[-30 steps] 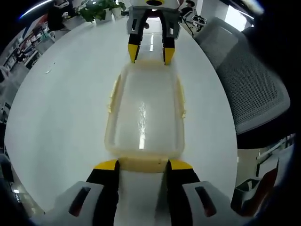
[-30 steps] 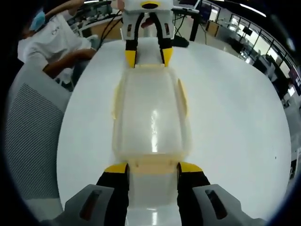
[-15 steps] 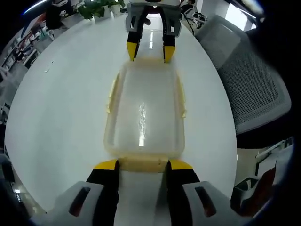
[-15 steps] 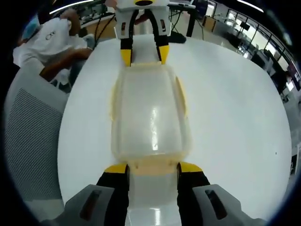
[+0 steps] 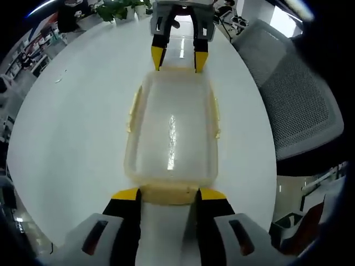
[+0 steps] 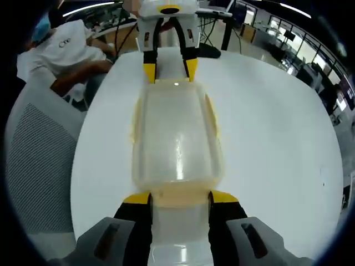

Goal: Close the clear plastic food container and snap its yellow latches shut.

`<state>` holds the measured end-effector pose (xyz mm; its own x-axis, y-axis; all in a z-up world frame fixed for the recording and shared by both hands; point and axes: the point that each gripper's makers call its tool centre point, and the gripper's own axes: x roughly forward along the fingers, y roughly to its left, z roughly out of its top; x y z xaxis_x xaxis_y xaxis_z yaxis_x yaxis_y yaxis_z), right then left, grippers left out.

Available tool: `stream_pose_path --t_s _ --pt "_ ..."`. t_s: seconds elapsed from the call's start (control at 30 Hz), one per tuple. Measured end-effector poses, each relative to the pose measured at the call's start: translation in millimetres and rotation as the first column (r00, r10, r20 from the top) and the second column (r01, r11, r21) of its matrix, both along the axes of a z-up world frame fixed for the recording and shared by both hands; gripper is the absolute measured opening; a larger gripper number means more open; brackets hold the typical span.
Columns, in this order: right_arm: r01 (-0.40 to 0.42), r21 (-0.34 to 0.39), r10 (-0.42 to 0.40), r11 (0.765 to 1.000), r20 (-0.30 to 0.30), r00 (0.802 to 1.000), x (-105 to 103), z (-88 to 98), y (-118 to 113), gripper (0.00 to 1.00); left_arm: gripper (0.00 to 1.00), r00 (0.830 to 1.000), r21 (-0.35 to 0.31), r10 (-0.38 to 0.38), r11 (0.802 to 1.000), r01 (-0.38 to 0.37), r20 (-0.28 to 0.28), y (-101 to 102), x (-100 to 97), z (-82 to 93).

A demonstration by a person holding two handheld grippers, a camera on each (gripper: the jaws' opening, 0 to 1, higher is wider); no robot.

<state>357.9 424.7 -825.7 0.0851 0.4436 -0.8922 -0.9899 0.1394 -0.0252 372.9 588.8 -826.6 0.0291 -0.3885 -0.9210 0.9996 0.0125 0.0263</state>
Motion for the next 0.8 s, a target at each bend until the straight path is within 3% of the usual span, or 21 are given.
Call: stream_pose_path --t_s 0.8 --pt "0.023 0.084 -0.024 0.996 0.010 1.000 -5 39.5 -8 0.38 0.37 1.000 -0.026 -0.011 1.000 0.011 0.012 -9 -2.2 32.3"
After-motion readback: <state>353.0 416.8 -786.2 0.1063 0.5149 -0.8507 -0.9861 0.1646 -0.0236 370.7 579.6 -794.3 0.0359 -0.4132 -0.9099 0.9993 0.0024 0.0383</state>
